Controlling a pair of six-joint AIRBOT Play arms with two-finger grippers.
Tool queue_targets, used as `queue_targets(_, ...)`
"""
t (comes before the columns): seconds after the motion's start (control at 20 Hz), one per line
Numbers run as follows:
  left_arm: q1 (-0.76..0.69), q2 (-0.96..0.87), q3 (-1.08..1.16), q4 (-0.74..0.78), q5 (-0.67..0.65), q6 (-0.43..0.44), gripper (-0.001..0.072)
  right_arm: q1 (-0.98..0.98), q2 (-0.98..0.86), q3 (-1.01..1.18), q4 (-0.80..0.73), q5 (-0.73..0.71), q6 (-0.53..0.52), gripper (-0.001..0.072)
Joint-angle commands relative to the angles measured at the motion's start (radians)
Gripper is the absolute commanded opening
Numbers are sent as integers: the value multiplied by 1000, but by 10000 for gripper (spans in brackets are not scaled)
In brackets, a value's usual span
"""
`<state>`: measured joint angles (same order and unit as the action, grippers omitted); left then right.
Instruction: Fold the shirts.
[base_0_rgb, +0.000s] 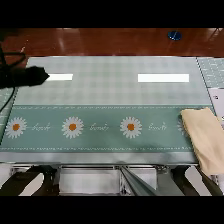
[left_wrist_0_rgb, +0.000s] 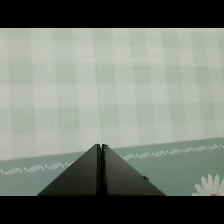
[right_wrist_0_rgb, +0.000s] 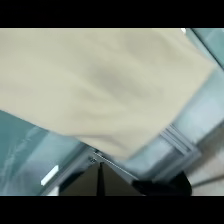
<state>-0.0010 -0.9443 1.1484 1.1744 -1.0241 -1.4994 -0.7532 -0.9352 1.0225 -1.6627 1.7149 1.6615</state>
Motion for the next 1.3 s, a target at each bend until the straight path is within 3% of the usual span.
queue_targets(0.0, -2, -119, 243, -15, 11, 16, 16, 187, -167, 302, 310, -109, -17, 27)
queue_targets(0.1, -47, -225, 433, -57, -33, 10, 16, 397, -273, 475, 403, -234, -17, 27)
queue_targets(0.25, -174, -331, 526, -29, -73, 10, 16, 706, -416, 576, 324, -388, -17, 27)
queue_targets(0.35, -257, -391, 420, 216, -35, -40, 16, 840, -526, 570, 137, -375, -8, 27)
queue_targets(0.4, -275, -438, 345, 349, -49, -135, 17, 879, -584, 567, 24, -332, 39, 27)
queue_targets(0.45, -274, -483, 307, 367, -109, -187, 17, 902, -633, 567, -39, -293, 77, 27)
queue_targets(0.55, -266, -547, 288, 333, -185, -198, 17, 920, -672, 567, -33, -283, 76, 28)
queue_targets(1.25, -267, -573, 315, 333, -163, -197, 17, 918, -661, 567, -22, -284, 76, 28)
